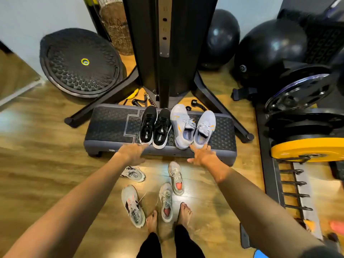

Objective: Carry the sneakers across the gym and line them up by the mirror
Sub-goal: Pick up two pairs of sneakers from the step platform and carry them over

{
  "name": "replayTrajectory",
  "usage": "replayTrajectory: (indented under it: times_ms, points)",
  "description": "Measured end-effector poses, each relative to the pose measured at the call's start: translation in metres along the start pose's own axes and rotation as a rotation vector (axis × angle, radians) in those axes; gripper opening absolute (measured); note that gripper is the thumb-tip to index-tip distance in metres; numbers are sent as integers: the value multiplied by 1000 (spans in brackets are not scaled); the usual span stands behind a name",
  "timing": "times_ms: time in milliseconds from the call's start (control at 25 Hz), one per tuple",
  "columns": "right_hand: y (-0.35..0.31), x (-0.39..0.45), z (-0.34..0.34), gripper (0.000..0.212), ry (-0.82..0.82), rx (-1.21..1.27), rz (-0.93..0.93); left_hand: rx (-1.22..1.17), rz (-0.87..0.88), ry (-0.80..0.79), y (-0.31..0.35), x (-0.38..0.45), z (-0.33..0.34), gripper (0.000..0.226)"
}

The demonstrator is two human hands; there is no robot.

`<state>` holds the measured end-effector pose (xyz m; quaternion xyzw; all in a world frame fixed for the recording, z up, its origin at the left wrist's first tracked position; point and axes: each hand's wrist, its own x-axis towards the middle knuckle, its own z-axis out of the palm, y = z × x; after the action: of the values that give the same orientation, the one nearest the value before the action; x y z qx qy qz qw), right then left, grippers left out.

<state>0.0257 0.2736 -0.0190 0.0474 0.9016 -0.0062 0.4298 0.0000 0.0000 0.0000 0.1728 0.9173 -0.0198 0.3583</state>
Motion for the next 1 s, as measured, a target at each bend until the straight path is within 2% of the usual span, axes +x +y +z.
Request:
replayTrajectory:
  times_ms: [120,280,480,640,800,920,1000]
  points:
    - [9,68,14,79,12,-52,15,-19,-37,8,2,64,19,74]
    - [20,147,40,82,46,-107,-2,-188,-98,2,8,147,41,79]
    - [30,195,58,79,1,157,-59,-122,-194,-249,12,211,63,76]
    - [33,203,55,68,21,303,-115,-200,-288,-212,11,228,64,59]
    - [33,201,31,53,-29,301,-125,-160,-332,-140,21,220,26,50]
    - [35,186,-16,57,-18,228,-127,-174,-336,-84,38,208,-39,48]
    - [40,166,-56,64,-18,185,-109,-319,-363,-109,47,196,-90,41]
